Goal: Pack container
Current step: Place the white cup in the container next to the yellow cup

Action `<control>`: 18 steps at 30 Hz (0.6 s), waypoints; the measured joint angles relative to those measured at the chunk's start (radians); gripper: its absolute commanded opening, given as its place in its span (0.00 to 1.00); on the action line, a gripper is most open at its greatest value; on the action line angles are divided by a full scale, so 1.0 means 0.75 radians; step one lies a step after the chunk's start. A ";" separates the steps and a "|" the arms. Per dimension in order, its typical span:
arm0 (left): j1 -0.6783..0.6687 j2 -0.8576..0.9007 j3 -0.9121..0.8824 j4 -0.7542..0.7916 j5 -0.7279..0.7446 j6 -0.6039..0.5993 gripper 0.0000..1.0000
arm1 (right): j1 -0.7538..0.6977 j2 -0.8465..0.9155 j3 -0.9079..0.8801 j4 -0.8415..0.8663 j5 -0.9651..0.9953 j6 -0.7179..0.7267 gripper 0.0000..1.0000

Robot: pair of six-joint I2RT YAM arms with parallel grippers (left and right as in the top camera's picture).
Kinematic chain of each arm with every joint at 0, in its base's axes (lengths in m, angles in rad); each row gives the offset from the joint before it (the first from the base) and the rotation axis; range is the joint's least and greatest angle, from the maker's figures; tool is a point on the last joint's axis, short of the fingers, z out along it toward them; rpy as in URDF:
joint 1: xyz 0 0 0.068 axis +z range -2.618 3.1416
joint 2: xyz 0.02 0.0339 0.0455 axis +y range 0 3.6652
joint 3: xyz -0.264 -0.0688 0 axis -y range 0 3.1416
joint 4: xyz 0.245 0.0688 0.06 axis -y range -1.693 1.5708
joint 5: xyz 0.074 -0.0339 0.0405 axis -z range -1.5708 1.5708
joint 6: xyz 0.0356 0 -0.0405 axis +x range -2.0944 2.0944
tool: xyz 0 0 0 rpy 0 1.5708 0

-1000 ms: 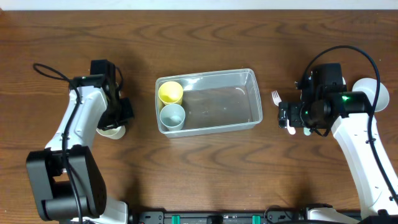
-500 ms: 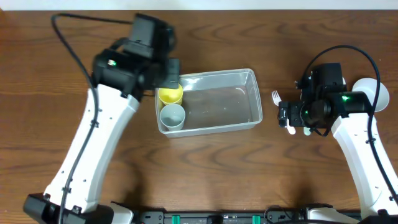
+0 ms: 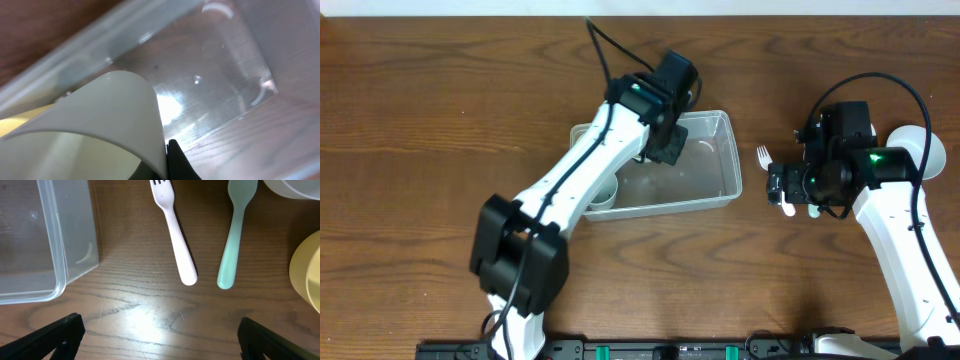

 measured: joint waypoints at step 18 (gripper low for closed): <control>0.140 0.099 0.000 0.005 0.007 0.047 0.41 | 0.000 0.000 0.000 0.000 0.000 0.000 0.99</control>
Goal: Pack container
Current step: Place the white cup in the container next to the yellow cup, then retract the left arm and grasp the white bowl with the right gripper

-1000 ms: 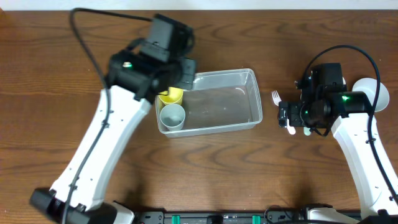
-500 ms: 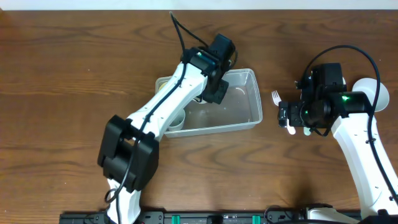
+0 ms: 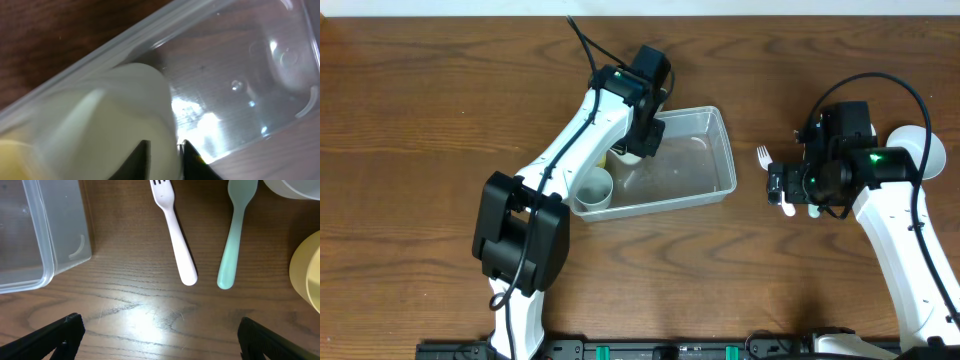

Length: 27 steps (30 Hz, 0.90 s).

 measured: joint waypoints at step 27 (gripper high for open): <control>0.223 -0.637 0.002 -0.207 -0.084 -0.052 0.63 | -0.002 0.003 0.037 -0.001 0.006 0.000 0.99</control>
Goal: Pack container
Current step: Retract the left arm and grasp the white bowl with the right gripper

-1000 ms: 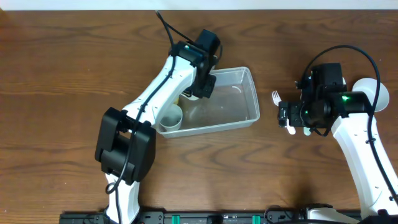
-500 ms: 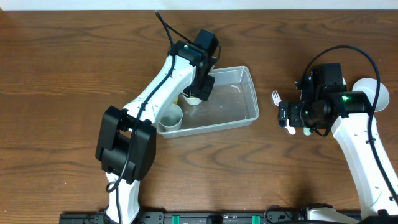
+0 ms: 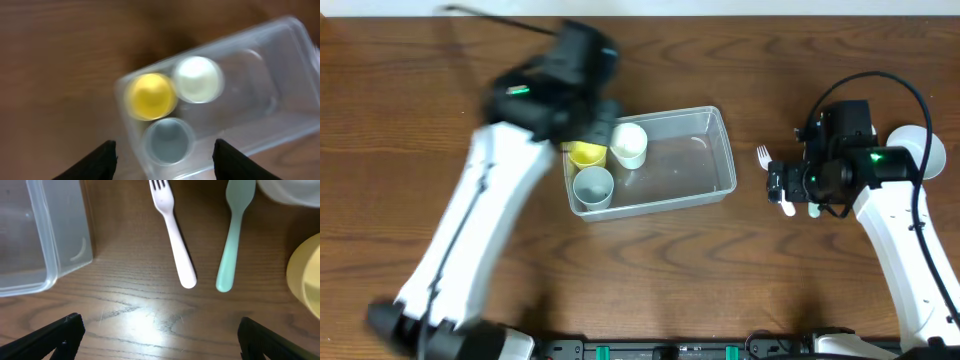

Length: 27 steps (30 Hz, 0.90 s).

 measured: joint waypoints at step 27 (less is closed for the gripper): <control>0.493 -0.304 -0.570 0.083 0.272 -0.062 0.63 | -0.272 0.875 0.629 -0.001 0.186 -0.208 0.75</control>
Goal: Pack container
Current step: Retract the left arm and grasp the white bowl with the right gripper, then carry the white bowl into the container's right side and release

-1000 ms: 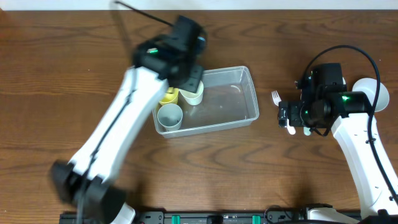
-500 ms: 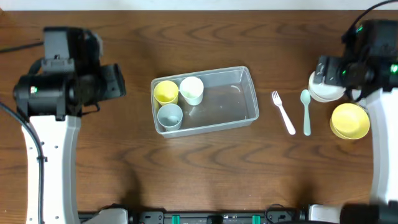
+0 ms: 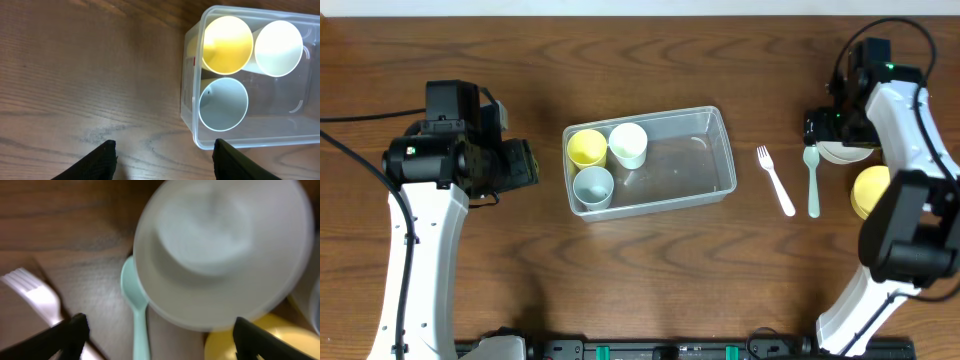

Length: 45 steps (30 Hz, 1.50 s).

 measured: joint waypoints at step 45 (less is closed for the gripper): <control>0.000 0.000 0.000 0.014 0.001 0.001 0.63 | 0.806 -0.352 0.289 -0.109 -0.043 -0.085 0.01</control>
